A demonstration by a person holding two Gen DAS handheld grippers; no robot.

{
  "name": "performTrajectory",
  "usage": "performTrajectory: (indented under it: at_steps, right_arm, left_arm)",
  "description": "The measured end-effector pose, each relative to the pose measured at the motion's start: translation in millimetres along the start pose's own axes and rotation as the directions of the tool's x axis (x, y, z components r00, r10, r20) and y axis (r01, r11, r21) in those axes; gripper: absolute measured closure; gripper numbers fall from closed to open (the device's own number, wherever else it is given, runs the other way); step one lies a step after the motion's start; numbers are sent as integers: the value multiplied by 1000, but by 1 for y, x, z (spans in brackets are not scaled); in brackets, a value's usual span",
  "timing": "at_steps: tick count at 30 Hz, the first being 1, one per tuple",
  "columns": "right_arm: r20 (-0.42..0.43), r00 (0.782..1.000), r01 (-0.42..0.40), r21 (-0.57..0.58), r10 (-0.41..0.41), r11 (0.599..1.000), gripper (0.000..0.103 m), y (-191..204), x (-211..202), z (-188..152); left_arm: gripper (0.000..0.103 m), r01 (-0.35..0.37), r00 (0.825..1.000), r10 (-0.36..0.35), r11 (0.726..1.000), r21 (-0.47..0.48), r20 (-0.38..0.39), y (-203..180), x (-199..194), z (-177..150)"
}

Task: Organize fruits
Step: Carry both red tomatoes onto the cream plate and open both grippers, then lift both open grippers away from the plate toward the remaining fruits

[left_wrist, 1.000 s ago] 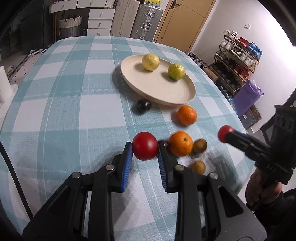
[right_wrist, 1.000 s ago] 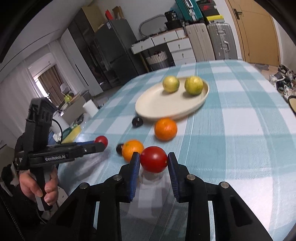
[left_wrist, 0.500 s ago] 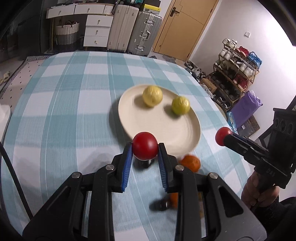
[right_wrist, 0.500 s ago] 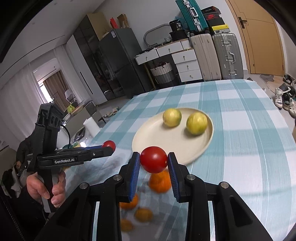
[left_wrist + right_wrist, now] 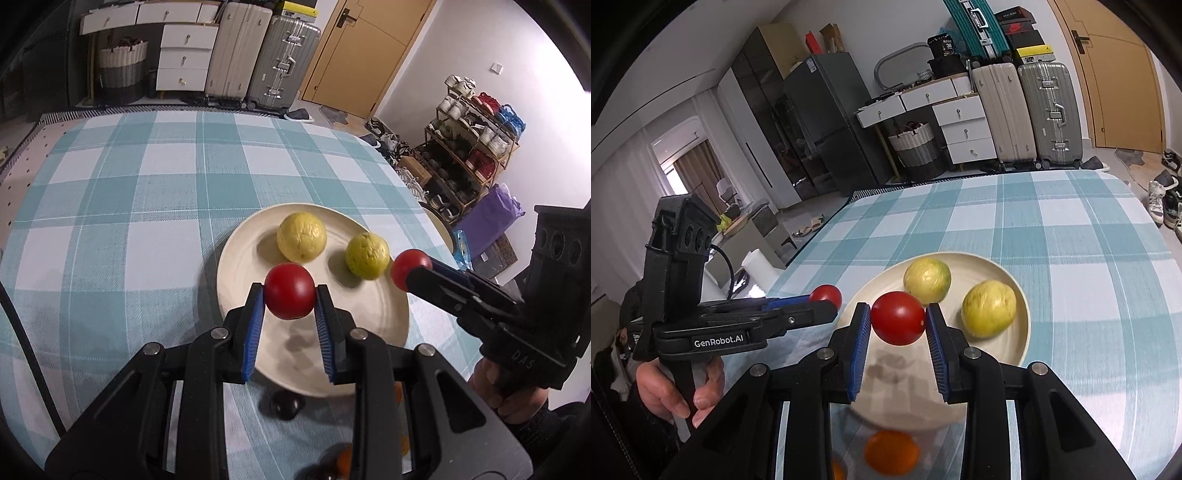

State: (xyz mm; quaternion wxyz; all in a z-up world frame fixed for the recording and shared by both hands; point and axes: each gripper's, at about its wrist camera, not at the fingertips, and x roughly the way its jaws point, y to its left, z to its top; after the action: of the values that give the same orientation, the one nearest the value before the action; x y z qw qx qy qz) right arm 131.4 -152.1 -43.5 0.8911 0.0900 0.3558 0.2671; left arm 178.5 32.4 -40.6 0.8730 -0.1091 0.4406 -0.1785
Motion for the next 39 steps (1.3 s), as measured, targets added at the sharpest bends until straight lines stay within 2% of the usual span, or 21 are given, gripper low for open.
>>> performTrajectory:
  at_steps: [9, 23, 24, 25, 27, 28, 31, 33, 35, 39]
  right_arm:
    - [-35, 999, 10, 24, -9, 1000, 72, -15, 30, 13]
    - [-98, 994, 50, 14, -49, 999, 71, -19, 58, 10]
    - [-100, 994, 54, 23, -52, 998, 71, -20, 59, 11]
    - [-94, 994, 57, 27, -55, 998, 65, -21, 59, 11]
    - [-71, 997, 45, 27, -43, 999, 51, -21, 56, 12]
    - [-64, 997, 49, 23, -47, 999, 47, -20, 54, 12]
    - [-36, 996, 85, -1, -85, 996, 45, -15, 45, 14]
    - [-18, 997, 73, 12, -73, 997, 43, -16, 36, 13]
    - [0, 997, 78, 20, -78, 997, 37, -15, 27, 12]
    - [17, 995, 97, 11, -97, 995, 36, -11, 12, 8]
  left_arm:
    - [79, 4, 999, -5, 1000, -24, -35, 9, 32, 18]
    - [79, -27, 997, 24, 999, -40, -77, 12, 65, 23]
    - [78, -28, 997, 24, 999, -47, -76, 13, 66, 24]
    - [78, -25, 997, 21, 998, -50, -73, 13, 66, 25]
    - [67, -31, 997, 28, 998, -51, -75, 13, 66, 26]
    - [65, -33, 997, 29, 998, -49, -72, 13, 64, 26]
    - [61, -28, 998, 25, 998, -62, -51, 13, 54, 25]
    - [49, -28, 999, 26, 997, -66, -36, 12, 45, 25]
    - [39, -38, 999, 37, 997, -63, -28, 11, 37, 24]
    - [34, -64, 998, 64, 996, -58, 1, 7, 18, 17]
